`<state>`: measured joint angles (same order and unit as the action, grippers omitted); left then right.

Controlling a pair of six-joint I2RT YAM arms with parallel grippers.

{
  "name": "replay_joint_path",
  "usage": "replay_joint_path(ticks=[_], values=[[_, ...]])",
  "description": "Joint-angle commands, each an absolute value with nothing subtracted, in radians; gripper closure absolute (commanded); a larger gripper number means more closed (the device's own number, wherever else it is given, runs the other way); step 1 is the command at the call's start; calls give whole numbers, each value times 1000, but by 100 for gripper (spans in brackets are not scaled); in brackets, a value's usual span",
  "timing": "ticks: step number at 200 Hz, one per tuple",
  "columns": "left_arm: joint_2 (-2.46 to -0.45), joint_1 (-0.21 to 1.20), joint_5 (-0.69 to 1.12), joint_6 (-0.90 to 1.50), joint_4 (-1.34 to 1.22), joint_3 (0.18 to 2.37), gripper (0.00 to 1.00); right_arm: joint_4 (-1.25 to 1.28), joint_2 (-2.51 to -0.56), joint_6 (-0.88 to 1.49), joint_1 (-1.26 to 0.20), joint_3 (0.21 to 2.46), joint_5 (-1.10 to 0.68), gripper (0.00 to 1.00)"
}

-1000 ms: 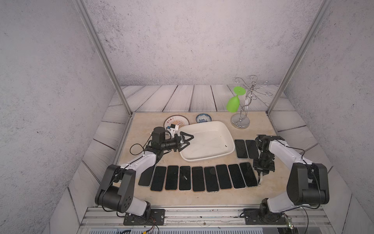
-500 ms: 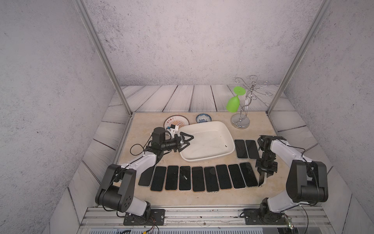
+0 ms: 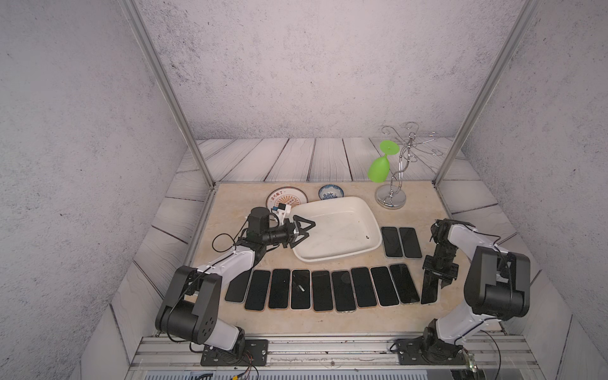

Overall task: Take the phone out of the storage box
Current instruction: Place the phone at the center of the board.

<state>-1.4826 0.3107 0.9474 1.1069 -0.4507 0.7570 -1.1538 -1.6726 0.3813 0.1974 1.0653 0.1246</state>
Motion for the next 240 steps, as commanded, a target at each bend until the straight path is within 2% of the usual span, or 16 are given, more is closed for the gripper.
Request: replay_joint_path(ticks=[1, 64, 80, 126, 169, 189, 217, 240], values=[[-1500, 313, 996, 1119, -439, 762, 15, -1068, -1752, 319, 194, 1132, 137, 59], [-1512, 313, 994, 1101, -423, 775, 15, -1053, -1857, 235, 195, 1226, 130, 59], [-1509, 313, 992, 1088, -410, 776, 15, -1033, -1845, 225, 253, 1218, 126, 57], [-1509, 313, 986, 1072, -393, 785, 15, -1006, -1825, 222, 335, 1229, -14, 34], [-1500, 313, 990, 1052, -373, 787, 15, -960, -1815, 239, 374, 1244, -151, 28], [-1493, 313, 986, 1044, -364, 790, 15, -932, -1744, 236, 397, 1239, -204, 17], [-1492, 313, 986, 1043, -364, 795, 14, -946, -1699, 233, 423, 1232, -195, 15], [-1493, 313, 988, 1045, -365, 792, 15, -979, -1632, 304, 432, 1170, -152, 16]])
